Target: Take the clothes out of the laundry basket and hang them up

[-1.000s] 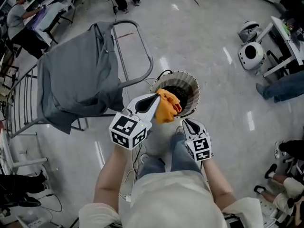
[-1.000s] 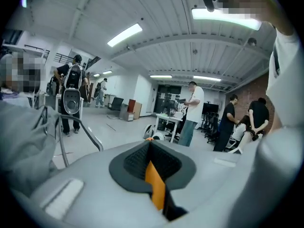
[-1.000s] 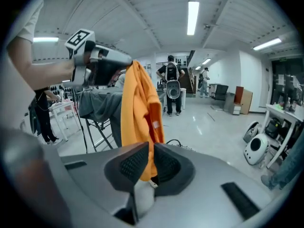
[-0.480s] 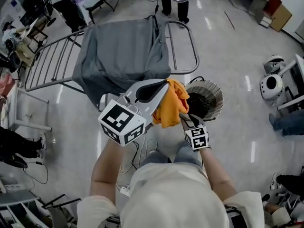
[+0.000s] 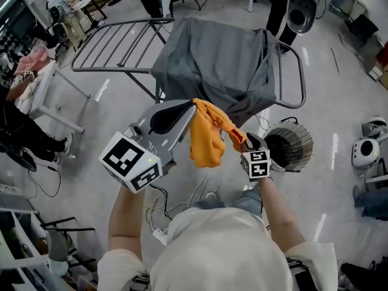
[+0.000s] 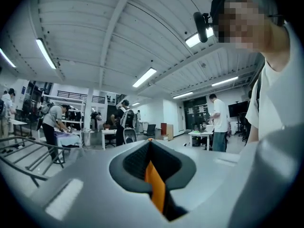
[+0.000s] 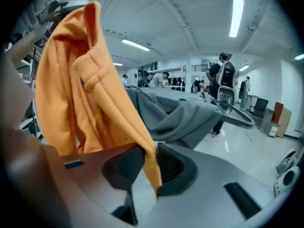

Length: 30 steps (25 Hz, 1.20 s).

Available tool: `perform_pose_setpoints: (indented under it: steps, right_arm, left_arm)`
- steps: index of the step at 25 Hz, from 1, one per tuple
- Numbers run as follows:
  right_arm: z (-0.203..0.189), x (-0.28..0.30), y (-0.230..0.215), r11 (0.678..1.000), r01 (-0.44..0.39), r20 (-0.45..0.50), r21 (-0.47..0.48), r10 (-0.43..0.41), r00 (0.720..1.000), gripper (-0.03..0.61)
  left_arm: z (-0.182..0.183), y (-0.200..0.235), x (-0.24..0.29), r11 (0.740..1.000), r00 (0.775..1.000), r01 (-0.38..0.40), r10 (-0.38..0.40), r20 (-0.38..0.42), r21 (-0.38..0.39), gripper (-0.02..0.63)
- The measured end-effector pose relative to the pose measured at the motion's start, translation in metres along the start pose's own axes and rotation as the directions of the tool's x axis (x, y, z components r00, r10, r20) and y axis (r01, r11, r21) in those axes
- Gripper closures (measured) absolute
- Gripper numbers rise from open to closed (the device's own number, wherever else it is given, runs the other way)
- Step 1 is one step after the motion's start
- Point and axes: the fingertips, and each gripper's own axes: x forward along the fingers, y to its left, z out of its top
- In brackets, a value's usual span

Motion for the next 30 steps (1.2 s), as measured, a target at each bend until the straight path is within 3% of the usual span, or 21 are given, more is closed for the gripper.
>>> perform_pose_setpoints:
  steps: [1, 4, 8, 11, 16, 24, 27, 30]
  right_arm:
    - [0.008, 0.006, 0.013, 0.999, -0.032, 0.008, -0.009, 0.032, 0.999, 0.528]
    - [0.035, 0.020, 0.046, 0.992, -0.115, 0.022, -0.054, 0.117, 0.993, 0.541]
    - [0.081, 0.027, 0.077, 0.978, -0.174, 0.063, -0.115, 0.182, 0.981, 0.545]
    - [0.127, 0.028, 0.099, 0.958, -0.230, 0.112, -0.169, 0.250, 0.962, 0.545]
    - [0.207, 0.031, 0.124, 0.908, -0.314, 0.177, -0.276, 0.369, 0.912, 0.546]
    - [0.352, 0.072, 0.156, 0.833, -0.344, 0.223, -0.433, 0.469, 0.855, 0.546]
    - [0.405, 0.090, 0.173, 0.800, -0.337, 0.252, -0.497, 0.504, 0.826, 0.545]
    - [0.453, 0.110, 0.190, 0.774, -0.312, 0.271, -0.552, 0.520, 0.810, 0.546]
  left_arm:
    - [-0.002, 0.010, -0.015, 1.000, 1.000, -0.027, 0.027, -0.002, 0.000, 0.601]
    - [-0.008, 0.047, -0.060, 0.989, 0.988, -0.150, 0.151, -0.016, 0.011, 0.601]
    - [-0.023, 0.097, -0.129, 0.942, 0.940, -0.336, 0.335, -0.056, -0.009, 0.601]
    - [-0.044, 0.133, -0.181, 0.877, 0.873, -0.480, 0.476, -0.105, -0.016, 0.601]
    - [-0.080, 0.174, -0.250, 0.736, 0.732, -0.675, 0.660, -0.169, -0.048, 0.601]
    - [-0.099, 0.226, -0.302, 0.583, 0.598, -0.801, 0.786, -0.155, -0.134, 0.601]
    - [-0.087, 0.249, -0.316, 0.545, 0.559, -0.828, 0.822, -0.110, -0.136, 0.601]
    - [-0.068, 0.280, -0.323, 0.526, 0.537, -0.840, 0.842, -0.060, -0.131, 0.601]
